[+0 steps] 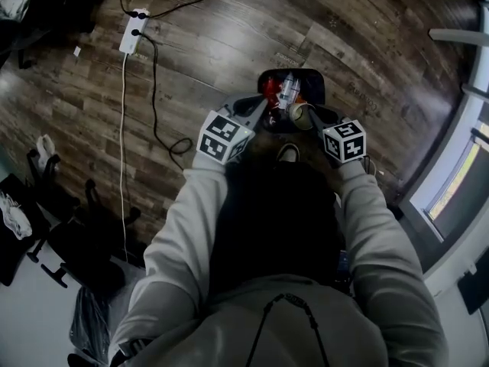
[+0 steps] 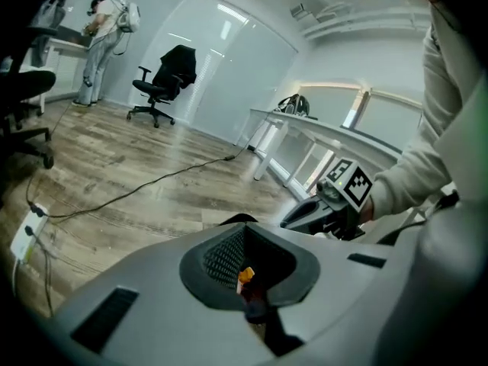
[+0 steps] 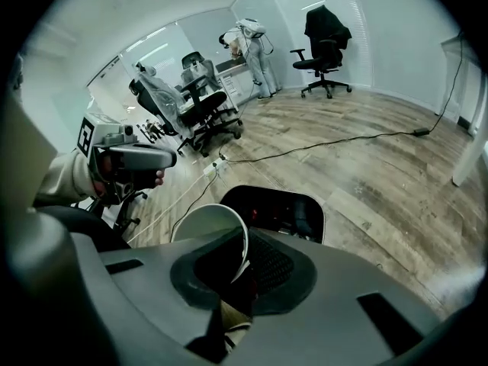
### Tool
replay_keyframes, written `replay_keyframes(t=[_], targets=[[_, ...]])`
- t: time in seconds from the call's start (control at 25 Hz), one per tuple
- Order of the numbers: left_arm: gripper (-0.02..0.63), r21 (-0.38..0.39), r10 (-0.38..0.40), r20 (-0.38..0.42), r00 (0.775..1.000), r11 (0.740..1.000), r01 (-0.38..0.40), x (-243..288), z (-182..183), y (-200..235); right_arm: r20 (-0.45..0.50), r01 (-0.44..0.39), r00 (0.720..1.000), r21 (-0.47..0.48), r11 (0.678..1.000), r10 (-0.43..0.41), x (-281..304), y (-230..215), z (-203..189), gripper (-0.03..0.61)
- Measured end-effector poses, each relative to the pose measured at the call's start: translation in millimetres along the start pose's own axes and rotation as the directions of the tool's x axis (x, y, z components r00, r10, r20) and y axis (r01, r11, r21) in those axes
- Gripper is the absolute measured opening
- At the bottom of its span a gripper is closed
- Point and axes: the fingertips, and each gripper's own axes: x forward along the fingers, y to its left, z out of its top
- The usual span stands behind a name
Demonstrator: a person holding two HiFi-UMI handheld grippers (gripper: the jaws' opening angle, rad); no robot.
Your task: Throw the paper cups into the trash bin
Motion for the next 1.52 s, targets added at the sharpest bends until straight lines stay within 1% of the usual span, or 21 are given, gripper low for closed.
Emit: replay_keyframes(t=[0.08,0.2,0.28,0.4,0.52,0.64,0.72,0.8,0.88,0.92,0.96,1.0,1.04,1.16,1.2,1.28,1.32,1.44,1.52], targets=[[0.002,0.026,-0.008,-0.009,1.0,1.0,0.008,3,-4,-4,0.007,-0.002,1.0,-0.006,1.0,0.002,7,3,-1,0.041],[0.001,0.022,-0.02,0.006,1.0,1.0,0.02,2,0,-7,0.034,-0.011,0.999,-0.014,1.0,0.011,11,9,4,0.041],[0.002,0.009,-0.018,0.02,1.0,1.0,0.018,-1,2,-7,0.035,-0.032,0.999,-0.011,0.999,0.033,12,13,4,0.171],[0.002,0.005,-0.017,0.033,0.999,1.0,0.016,-3,5,-7,0.024,-0.04,0.999,-0.019,0.999,0.04,12,13,1,0.222],[0.002,0.001,-0.015,0.025,1.0,1.0,0.015,-4,1,-8,0.03,-0.04,0.999,-0.004,0.999,0.04,11,12,-2,0.227],[0.002,-0.041,0.029,0.034,0.999,0.999,-0.027,-11,4,-9,0.033,-0.043,0.999,-0.004,0.999,0.044,3,20,0,0.227],[0.002,-0.06,0.059,0.044,0.997,0.997,-0.056,-23,14,-16,0.032,-0.044,0.999,-0.011,0.999,0.044,-10,26,7,0.225],[0.002,-0.074,0.063,0.046,0.997,0.996,-0.059,-40,28,-28,0.04,-0.042,0.998,-0.013,0.999,0.043,-29,35,21,0.225],[0.002,-0.053,0.065,0.028,0.997,0.997,-0.064,-60,43,-44,0.051,-0.065,0.997,-0.008,0.998,0.065,-52,51,37,0.225],[0.002,-0.024,0.07,0.009,0.998,0.997,-0.069,-69,50,-54,0.055,-0.091,0.994,-0.001,0.996,0.091,-65,62,45,0.214],[0.002,0.007,0.074,-0.008,0.997,0.997,-0.074,-77,58,-66,0.06,-0.118,0.991,0.005,0.993,0.118,-79,73,54,0.101],[0.002,0.028,0.074,-0.015,0.997,0.997,-0.073,-84,69,-78,0.066,-0.135,0.989,0.005,0.991,0.134,-93,83,63,0.06],[0.002,0.035,0.067,-0.015,0.998,0.997,-0.067,-90,81,-91,0.071,-0.141,0.988,0.002,0.99,0.14,-107,91,72,0.05],[0.002,0.023,0.034,-0.016,0.999,0.999,-0.033,-116,112,-132,0.077,-0.15,0.986,0.008,0.989,0.149,-152,120,90,0.021],[0.002,0.028,0.026,-0.024,0.999,0.999,-0.025,-125,120,-145,0.075,-0.155,0.985,0.005,0.988,0.154,-168,131,95,0.021],[0.002,0.075,0.021,-0.057,0.998,0.997,-0.017,-141,134,-167,0.071,-0.149,0.986,-0.025,0.989,0.15,-197,148,109,0.018],[0.0,0.094,0.02,-0.07,0.997,0.996,-0.013,-149,139,-176,0.073,-0.142,0.987,-0.037,0.989,0.144,-211,156,117,0.018],[0.002,0.078,0.017,-0.061,0.998,0.997,-0.012,-172,153,-201,0.098,-0.128,0.987,-0.026,0.991,0.13,-253,173,131,0.018],[0.002,0.08,0.032,-0.05,0.998,0.996,-0.028,-178,163,-207,0.119,-0.114,0.986,-0.03,0.993,0.117,-272,176,141,0.018]])
